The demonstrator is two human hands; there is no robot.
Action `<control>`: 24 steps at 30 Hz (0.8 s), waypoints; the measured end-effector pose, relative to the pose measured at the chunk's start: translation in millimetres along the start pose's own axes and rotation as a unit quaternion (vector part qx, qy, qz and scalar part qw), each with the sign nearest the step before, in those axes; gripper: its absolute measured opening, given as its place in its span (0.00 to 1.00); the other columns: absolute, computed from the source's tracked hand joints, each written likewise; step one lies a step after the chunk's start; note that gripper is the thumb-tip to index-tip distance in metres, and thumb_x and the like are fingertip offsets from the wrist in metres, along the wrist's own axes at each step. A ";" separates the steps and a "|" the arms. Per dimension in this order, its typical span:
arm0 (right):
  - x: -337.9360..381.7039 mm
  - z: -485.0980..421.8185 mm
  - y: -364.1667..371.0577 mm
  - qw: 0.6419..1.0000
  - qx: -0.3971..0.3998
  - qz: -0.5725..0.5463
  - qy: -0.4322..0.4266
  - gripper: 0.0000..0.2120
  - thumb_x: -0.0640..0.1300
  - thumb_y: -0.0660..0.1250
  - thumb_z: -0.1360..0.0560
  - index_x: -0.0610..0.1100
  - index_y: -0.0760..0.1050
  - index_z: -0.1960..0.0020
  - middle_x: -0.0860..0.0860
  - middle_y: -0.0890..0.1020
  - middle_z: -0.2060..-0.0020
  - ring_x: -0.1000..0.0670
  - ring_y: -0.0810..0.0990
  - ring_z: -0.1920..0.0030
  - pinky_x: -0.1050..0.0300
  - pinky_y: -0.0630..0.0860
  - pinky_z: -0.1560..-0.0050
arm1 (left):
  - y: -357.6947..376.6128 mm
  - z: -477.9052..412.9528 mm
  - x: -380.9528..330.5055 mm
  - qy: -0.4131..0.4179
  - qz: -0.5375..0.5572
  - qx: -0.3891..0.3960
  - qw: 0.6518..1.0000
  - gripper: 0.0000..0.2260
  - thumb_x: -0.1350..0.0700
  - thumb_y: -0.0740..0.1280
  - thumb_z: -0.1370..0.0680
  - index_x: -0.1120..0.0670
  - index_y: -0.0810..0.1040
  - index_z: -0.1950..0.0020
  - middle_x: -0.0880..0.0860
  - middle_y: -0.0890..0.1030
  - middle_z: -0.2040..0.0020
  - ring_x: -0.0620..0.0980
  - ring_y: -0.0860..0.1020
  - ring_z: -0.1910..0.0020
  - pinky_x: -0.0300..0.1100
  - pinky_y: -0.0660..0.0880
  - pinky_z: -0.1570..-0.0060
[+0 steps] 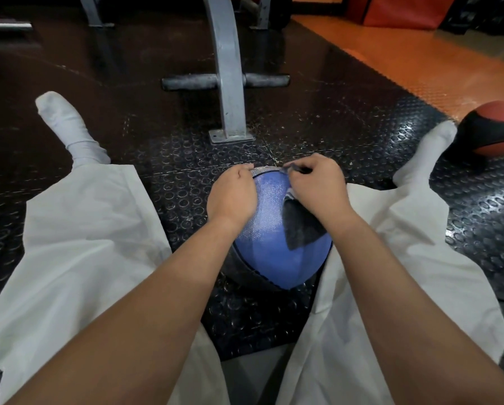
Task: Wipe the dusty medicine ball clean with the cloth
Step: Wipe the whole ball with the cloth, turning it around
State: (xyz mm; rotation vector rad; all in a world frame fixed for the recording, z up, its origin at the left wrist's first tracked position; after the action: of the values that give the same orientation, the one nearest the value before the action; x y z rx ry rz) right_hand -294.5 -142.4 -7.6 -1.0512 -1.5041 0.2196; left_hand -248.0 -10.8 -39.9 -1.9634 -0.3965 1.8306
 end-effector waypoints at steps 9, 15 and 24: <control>7.3 38.5 -8.0 0.990 -0.006 -0.008 -0.142 0.10 0.35 0.67 0.27 0.46 0.85 0.53 0.56 0.76 0.63 0.48 0.71 0.54 0.72 0.63 0.55 | -4.9 -16.4 6.2 0.023 0.013 0.056 0.998 0.19 0.59 0.51 0.18 0.51 0.79 0.38 0.49 0.79 0.36 0.44 0.74 0.43 0.38 0.69 0.43; 16.4 4.9 3.6 0.996 0.021 0.017 -0.084 0.10 0.37 0.64 0.27 0.46 0.84 0.55 0.55 0.78 0.60 0.46 0.73 0.49 0.60 0.67 0.46 | -1.0 -15.6 3.4 0.030 0.030 0.068 0.997 0.18 0.59 0.52 0.18 0.51 0.80 0.39 0.49 0.80 0.38 0.48 0.76 0.41 0.44 0.71 0.38; 12.9 40.9 -4.0 0.986 0.016 -0.023 -0.166 0.11 0.38 0.65 0.31 0.46 0.85 0.55 0.59 0.75 0.65 0.56 0.66 0.58 0.69 0.64 0.49 | 1.7 -23.2 3.3 0.043 0.039 0.104 0.993 0.17 0.58 0.52 0.21 0.44 0.79 0.50 0.49 0.81 0.38 0.49 0.76 0.38 0.48 0.69 0.33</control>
State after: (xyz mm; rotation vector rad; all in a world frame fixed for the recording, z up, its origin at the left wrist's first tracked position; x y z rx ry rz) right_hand -330.2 -118.3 -6.4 -0.9870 -1.8141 0.4005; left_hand -224.8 -13.3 -42.7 -1.9301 -0.0981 1.7489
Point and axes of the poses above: each hand's wrist, its own z-axis away from the middle knuckle, its own y-axis out of the palm, x = y × z, the point moved 2 cm from there along -z, towards the middle knuckle
